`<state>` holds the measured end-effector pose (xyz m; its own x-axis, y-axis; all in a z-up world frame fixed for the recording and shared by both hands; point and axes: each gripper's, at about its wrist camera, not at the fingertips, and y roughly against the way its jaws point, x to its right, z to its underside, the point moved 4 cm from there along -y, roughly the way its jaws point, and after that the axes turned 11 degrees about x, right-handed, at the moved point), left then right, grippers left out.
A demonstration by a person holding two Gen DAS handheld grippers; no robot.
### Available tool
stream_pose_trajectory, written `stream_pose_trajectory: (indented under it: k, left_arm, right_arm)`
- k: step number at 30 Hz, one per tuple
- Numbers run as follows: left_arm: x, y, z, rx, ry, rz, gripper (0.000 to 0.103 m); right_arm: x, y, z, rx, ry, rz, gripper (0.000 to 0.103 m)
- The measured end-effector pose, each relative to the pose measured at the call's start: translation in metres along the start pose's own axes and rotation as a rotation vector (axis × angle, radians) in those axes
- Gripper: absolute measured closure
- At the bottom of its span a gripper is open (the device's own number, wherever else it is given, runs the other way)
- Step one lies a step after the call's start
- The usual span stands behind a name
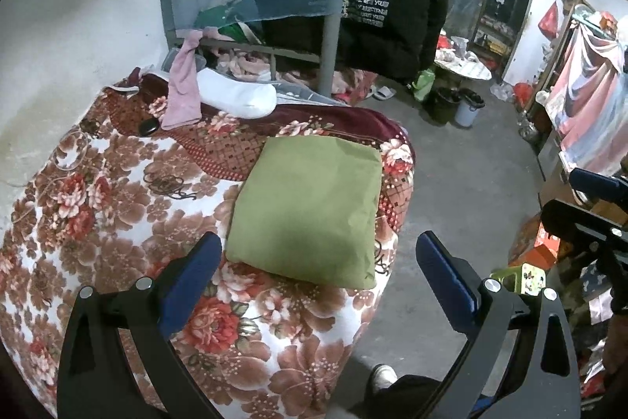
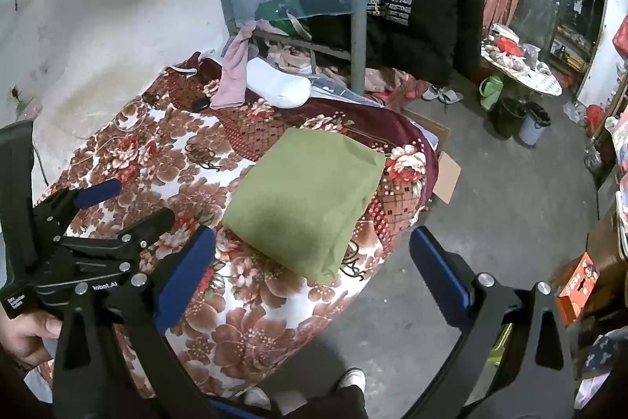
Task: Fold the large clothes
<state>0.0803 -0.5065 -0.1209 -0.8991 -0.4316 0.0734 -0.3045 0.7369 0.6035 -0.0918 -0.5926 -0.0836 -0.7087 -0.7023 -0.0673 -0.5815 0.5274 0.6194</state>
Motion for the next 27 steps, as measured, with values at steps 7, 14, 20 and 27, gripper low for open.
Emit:
stream_pose_trajectory:
  k: [7,14,20,27]
  left_arm:
    - [0.004,-0.001,-0.004,0.007,-0.012,0.016,0.006]
    - [0.004,-0.004,-0.004,-0.001,-0.008,0.024,0.006]
    - [0.005,-0.005,-0.004,-0.005,0.008,0.046,0.006]
    - [0.008,-0.004,-0.006,0.010,0.000,0.067,0.007]
  right_arm:
    - [0.004,0.000,-0.001,-0.001,-0.019,0.006,0.005]
    - [0.004,-0.001,-0.002,-0.002,-0.016,0.005,0.005]
    - [0.005,0.000,-0.001,-0.002,-0.016,0.006,0.005]
    - [0.011,-0.002,-0.002,-0.002,-0.020,0.013,0.005]
